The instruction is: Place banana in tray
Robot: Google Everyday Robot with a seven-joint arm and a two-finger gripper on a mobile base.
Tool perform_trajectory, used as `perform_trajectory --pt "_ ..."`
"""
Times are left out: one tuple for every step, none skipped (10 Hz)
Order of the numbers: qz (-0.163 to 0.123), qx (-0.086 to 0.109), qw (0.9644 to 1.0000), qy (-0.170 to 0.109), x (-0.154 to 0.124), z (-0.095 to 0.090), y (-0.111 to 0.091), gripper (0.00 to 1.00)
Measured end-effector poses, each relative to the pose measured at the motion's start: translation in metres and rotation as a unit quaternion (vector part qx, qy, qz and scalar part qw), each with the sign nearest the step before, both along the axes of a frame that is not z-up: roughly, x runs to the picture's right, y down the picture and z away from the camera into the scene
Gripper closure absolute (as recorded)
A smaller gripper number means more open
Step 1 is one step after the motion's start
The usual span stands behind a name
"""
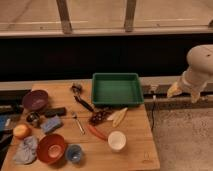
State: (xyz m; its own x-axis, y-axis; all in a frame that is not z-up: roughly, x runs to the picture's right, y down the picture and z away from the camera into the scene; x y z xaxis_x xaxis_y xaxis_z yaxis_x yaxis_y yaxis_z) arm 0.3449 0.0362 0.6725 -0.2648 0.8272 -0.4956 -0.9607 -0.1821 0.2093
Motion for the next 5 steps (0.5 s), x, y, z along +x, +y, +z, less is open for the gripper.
perform_trajectory --pt "-0.011 0.001 0.9999 -0.004 -0.018 0.005 -0.007 0.35" --pt "-0.021 0.003 0.9997 -0.009 -0.035 0.010 -0.013 0.35" --pt "-0.034 0.004 0.9992 -0.022 -0.060 0.017 -0.021 0.35" --pt "-0.048 0.004 0.9979 -0.043 -0.091 0.024 -0.029 0.35" --pt "-0.058 0.004 0.9963 -0.063 -0.115 0.027 -0.034 0.35"
